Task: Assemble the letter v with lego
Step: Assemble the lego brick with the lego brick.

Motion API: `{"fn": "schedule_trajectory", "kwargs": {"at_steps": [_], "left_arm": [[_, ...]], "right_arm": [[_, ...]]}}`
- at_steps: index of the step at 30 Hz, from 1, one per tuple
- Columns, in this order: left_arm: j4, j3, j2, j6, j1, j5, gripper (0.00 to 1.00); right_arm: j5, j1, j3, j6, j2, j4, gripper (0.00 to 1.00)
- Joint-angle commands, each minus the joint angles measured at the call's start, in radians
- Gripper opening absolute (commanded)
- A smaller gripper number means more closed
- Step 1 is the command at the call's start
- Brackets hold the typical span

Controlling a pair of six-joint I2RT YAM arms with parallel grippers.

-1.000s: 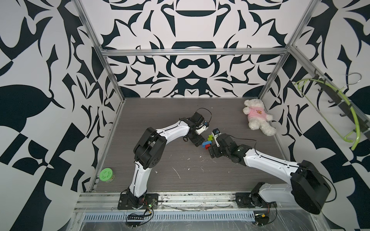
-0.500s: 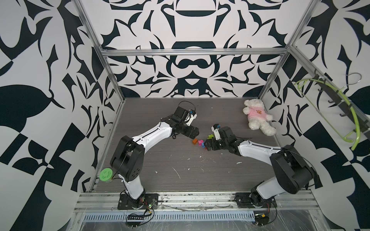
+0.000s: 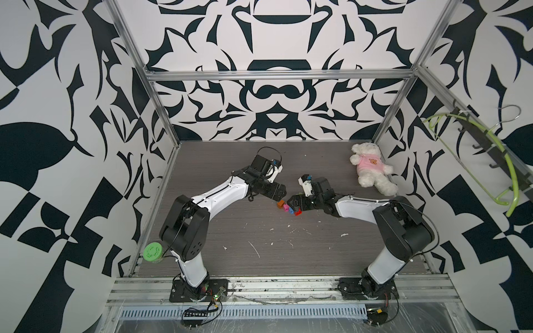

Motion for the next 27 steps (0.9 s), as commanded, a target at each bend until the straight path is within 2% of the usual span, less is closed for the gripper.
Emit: {"fn": "schedule_trajectory", "kwargs": {"at_steps": [1, 5, 7, 8, 14, 17, 22, 27], "left_arm": [[-0.032, 0.011, 0.019, 0.002, -0.002, 0.016, 0.93], [-0.069, 0.024, 0.036, 0.016, -0.005, 0.037, 0.92], [-0.093, 0.046, 0.064, 0.040, -0.016, 0.049, 0.86], [-0.112, 0.065, 0.085, 0.051, -0.024, 0.041, 0.80], [-0.212, 0.184, 0.191, 0.127, -0.095, -0.025, 0.79], [-0.240, 0.211, 0.217, 0.201, -0.115, -0.024, 0.73], [-0.298, 0.249, 0.240, 0.298, -0.119, -0.072, 0.73], [-0.345, 0.292, 0.290, 0.330, -0.120, -0.102, 0.70]], "right_arm": [[0.005, 0.000, 0.034, 0.000, -0.022, 0.007, 0.92], [0.062, 0.000, 0.011, -0.020, -0.091, -0.020, 0.92], [0.083, -0.003, -0.001, -0.026, -0.136, -0.038, 0.93], [0.091, -0.006, -0.013, -0.030, -0.166, -0.046, 0.93], [0.169, -0.015, -0.101, -0.031, -0.367, -0.122, 0.93], [0.195, -0.022, -0.138, -0.032, -0.441, -0.161, 0.94], [0.215, -0.031, -0.186, -0.029, -0.508, -0.193, 0.94], [0.222, -0.037, -0.205, -0.026, -0.534, -0.201, 0.95]]}}
